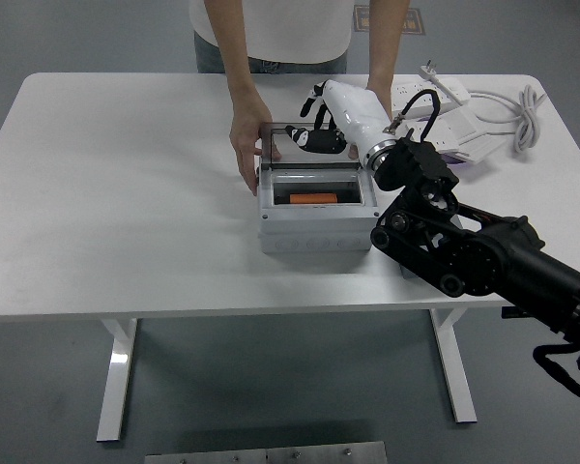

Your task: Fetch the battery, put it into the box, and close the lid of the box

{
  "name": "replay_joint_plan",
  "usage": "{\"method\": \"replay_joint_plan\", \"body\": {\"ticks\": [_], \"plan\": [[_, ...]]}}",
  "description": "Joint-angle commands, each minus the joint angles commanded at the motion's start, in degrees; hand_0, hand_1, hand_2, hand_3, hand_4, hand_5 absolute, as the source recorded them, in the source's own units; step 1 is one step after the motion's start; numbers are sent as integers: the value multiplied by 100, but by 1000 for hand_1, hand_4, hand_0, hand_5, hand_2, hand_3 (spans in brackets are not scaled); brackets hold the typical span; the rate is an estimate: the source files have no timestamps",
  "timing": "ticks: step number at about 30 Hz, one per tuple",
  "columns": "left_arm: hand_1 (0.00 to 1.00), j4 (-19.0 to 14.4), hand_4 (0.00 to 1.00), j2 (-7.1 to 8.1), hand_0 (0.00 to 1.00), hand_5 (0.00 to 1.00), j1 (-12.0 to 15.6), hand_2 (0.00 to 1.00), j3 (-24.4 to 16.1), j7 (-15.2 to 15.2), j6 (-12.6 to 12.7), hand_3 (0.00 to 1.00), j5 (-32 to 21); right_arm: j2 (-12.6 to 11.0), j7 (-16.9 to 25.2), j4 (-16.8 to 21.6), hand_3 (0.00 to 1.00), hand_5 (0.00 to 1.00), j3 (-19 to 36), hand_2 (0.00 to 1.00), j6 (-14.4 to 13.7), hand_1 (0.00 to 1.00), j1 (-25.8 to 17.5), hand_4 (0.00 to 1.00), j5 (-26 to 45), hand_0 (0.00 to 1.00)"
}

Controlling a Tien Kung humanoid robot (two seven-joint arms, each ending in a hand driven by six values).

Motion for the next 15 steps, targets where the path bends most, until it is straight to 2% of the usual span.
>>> {"method": "replay_joint_plan", "body": {"ticks": [5, 10, 15], "plan": [[718, -7, 698, 0, 573, 180, -17, 667, -28, 21, -23, 611, 63, 53, 130, -260, 497, 410, -15, 400, -194, 305, 160, 725, 21, 197], [718, -11, 698, 7, 573, 180, -72, 667, -89, 42, -68, 611, 186, 173, 463, -728, 497, 410, -188, 400, -501, 305, 326, 725, 217, 197], [718, -8, 698, 18, 573, 180, -147, 668, -148, 45, -109, 611, 303, 296, 752, -1174, 500, 400, -342, 397, -569, 311, 457, 722, 427, 214]]}}
